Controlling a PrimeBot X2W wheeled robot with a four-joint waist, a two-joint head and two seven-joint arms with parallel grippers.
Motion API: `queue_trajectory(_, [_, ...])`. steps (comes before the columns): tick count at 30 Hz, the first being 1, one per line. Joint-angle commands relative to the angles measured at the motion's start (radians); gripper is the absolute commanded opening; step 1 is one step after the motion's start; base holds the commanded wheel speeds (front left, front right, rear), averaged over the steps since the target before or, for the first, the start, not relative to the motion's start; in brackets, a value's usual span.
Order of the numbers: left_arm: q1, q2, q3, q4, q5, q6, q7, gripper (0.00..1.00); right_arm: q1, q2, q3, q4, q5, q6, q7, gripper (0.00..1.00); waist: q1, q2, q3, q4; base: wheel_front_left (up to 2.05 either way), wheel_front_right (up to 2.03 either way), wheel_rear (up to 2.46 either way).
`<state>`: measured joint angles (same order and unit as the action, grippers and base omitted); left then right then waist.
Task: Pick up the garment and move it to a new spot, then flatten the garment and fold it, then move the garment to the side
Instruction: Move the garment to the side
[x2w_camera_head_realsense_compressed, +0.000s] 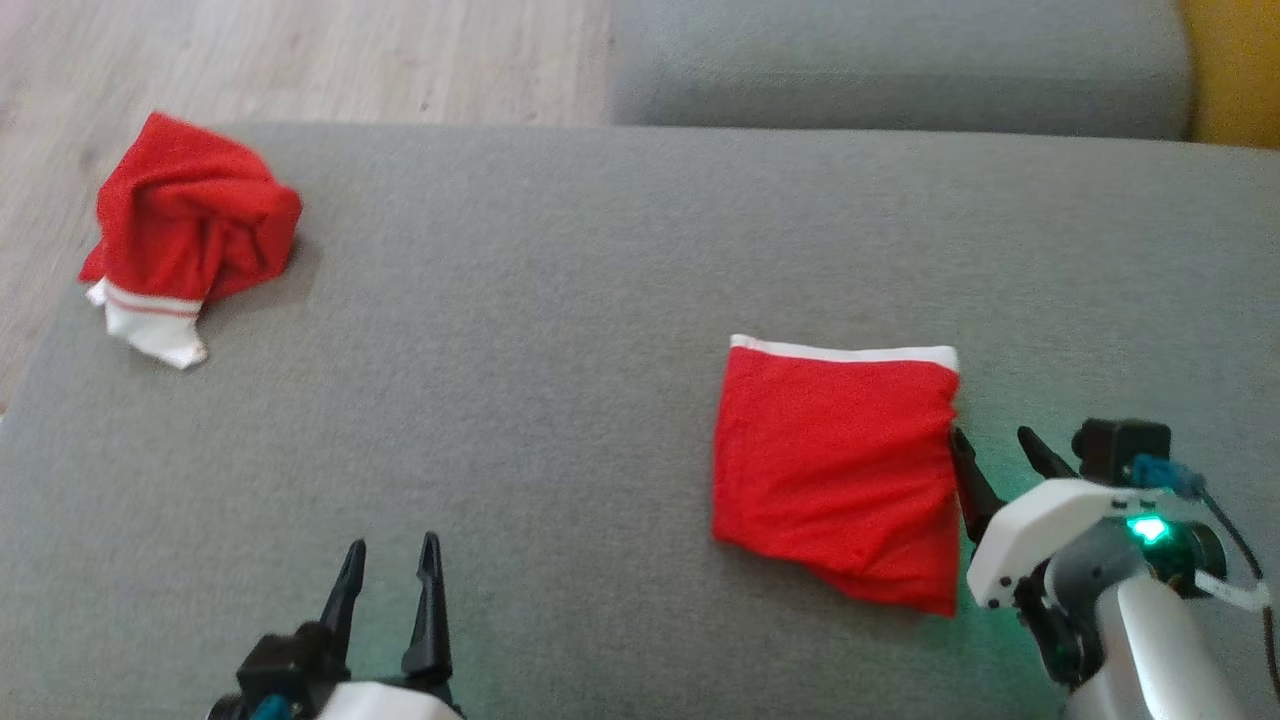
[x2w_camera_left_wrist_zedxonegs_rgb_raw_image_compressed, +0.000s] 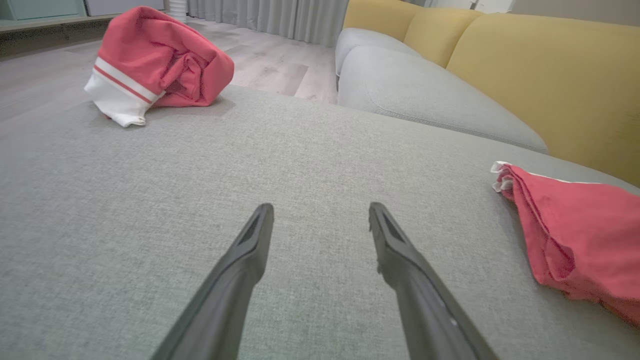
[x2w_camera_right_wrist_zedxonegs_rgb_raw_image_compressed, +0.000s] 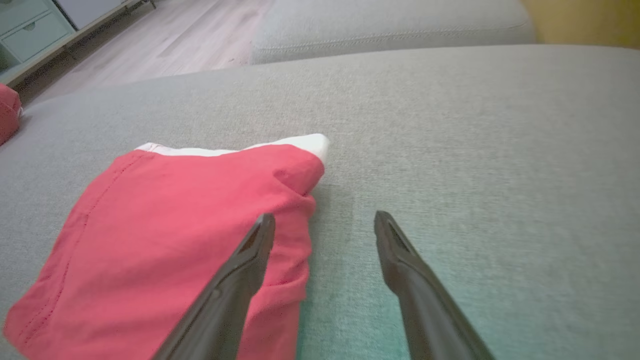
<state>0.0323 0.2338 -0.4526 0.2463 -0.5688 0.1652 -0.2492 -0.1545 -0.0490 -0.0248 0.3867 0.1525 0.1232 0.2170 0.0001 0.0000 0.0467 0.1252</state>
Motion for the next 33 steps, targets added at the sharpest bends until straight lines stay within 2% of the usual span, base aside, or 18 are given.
queue_trajectory(1, [-0.061, -0.001, 0.031, -0.025, 0.014, -0.004, -0.012, 1.0, -0.066, -0.012, 0.019, -0.012, 0.002, 0.008, 0.012, 1.0, -0.0001, 0.0, 0.038, 0.038, 0.0, 0.0, 0.0])
queue_trajectory(8, [-0.078, -0.014, 0.037, -0.019, 0.024, -0.012, -0.012, 1.0, -0.13, -0.031, 0.035, 0.115, 0.05, 0.008, 0.069, 1.0, -0.0001, 0.0, 0.074, 0.074, 0.0, 0.0, 0.0])
queue_trajectory(9, [-0.079, -0.016, 0.04, -0.018, 0.025, -0.013, -0.012, 1.0, -0.135, -0.032, 0.038, 0.129, 0.06, 0.008, 0.073, 0.93, -0.0001, 0.0, 0.076, 0.075, 0.0, 0.0, 0.0])
queue_trajectory(10, [-0.079, -0.017, 0.042, -0.018, 0.027, -0.014, -0.012, 1.0, -0.141, -0.033, 0.041, 0.14, 0.068, 0.008, 0.075, 0.6, -0.0001, 0.0, 0.079, 0.075, 0.0, 0.0, 0.0])
queue_trajectory(12, [-0.08, -0.019, 0.049, -0.019, 0.03, -0.016, -0.012, 1.0, -0.152, -0.035, 0.048, 0.159, 0.084, 0.008, 0.079, 0.05, -0.0001, 0.0, 0.084, 0.072, 0.0, 0.0, 0.0])
queue_trajectory(13, [-0.081, -0.02, 0.051, -0.02, 0.032, -0.016, -0.012, 1.0, -0.157, -0.036, 0.051, 0.165, 0.091, 0.008, 0.078, 0.0, -0.0001, 0.0, 0.087, 0.069, 0.0, 0.0, 0.0])
queue_trajectory(18, [-0.088, -0.025, 0.053, -0.027, 0.044, -0.021, -0.012, 1.0, -0.188, -0.052, 0.059, 0.17, 0.104, 0.008, 0.042, 0.0, -0.0001, 0.0, 0.106, 0.037, 0.0, 0.0, 0.0])
queue_trajectory(22, [-0.103, -0.027, 0.053, -0.047, 0.057, -0.03, -0.013, 1.0, -0.227, -0.07, 0.057, 0.156, 0.102, 0.008, 0.001, 0.0, -0.0001, 0.0, 0.134, -0.023, 0.0, 0.0, 0.0])
queue_trajectory(33, [-0.186, 0.006, 0.039, -0.121, 0.101, -0.032, 0.019, 1.0, -0.314, -0.125, 0.006, 0.078, 0.097, 0.008, -0.037, 0.0, -0.0001, 0.0, 0.252, -0.298, 0.0, 0.0, 0.0])
